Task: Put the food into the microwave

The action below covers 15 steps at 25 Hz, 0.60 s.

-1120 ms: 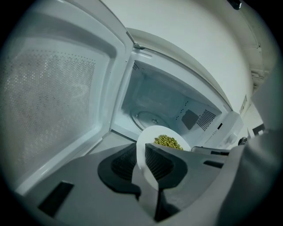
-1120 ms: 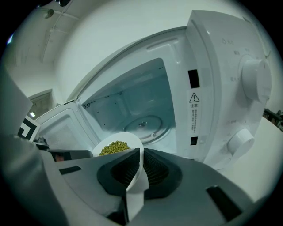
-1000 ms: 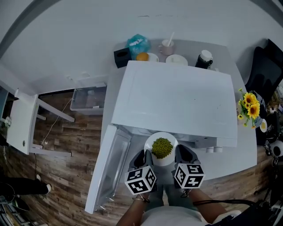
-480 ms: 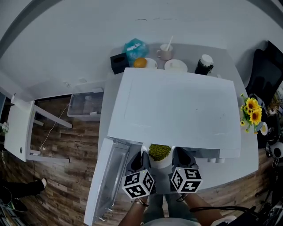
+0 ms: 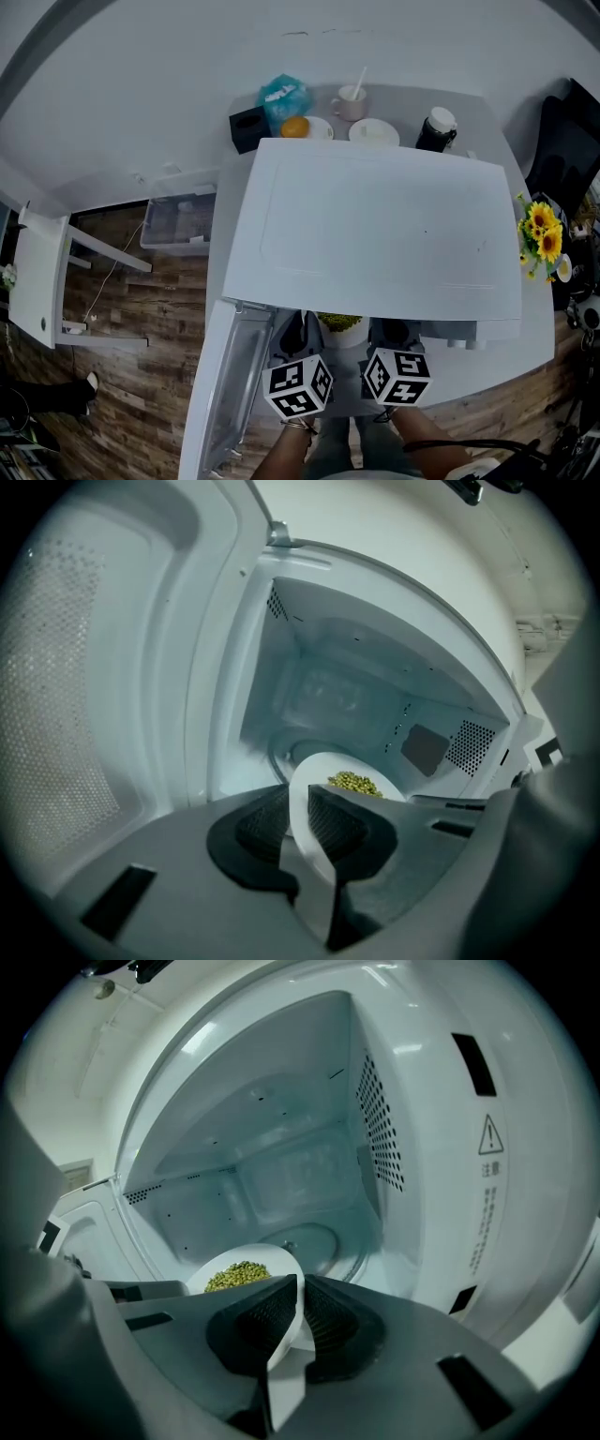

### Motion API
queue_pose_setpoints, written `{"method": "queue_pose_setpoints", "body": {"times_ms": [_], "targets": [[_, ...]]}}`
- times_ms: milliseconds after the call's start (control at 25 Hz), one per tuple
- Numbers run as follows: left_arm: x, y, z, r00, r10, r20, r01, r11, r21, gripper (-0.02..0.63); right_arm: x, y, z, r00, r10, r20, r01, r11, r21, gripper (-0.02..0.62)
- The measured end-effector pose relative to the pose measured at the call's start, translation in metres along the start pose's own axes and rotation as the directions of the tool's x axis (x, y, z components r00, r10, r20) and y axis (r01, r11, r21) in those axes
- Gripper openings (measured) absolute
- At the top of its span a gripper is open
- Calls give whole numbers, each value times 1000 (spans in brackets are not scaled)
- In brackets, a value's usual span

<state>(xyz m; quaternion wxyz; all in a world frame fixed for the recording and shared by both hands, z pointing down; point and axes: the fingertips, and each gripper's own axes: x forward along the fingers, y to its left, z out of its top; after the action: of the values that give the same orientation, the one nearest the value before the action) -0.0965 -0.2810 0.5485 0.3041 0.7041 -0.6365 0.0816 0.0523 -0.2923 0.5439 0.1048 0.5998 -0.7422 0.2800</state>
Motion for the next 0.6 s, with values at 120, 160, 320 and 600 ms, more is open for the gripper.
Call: {"method": "queue_pose_setpoints", "body": {"times_ms": [120, 160, 320, 600], "targets": [[5, 0, 1, 1000, -2, 15, 2, 1000, 0, 64, 4, -1, 0, 1000, -9, 11, 9, 1000, 7, 21], [6, 0, 3, 1000, -4, 22, 4, 1000, 3, 64, 5, -2, 1, 1000, -11, 15, 11, 1000, 11, 21], [11, -4, 9, 999, -3, 51, 1, 999, 44, 64, 9, -5, 5, 999, -26, 34, 25, 1000, 18, 21], [21, -4, 18, 997, -10, 79, 5, 998, 64, 64, 15, -5, 10, 997, -40, 65, 38, 999, 24, 21]]}}
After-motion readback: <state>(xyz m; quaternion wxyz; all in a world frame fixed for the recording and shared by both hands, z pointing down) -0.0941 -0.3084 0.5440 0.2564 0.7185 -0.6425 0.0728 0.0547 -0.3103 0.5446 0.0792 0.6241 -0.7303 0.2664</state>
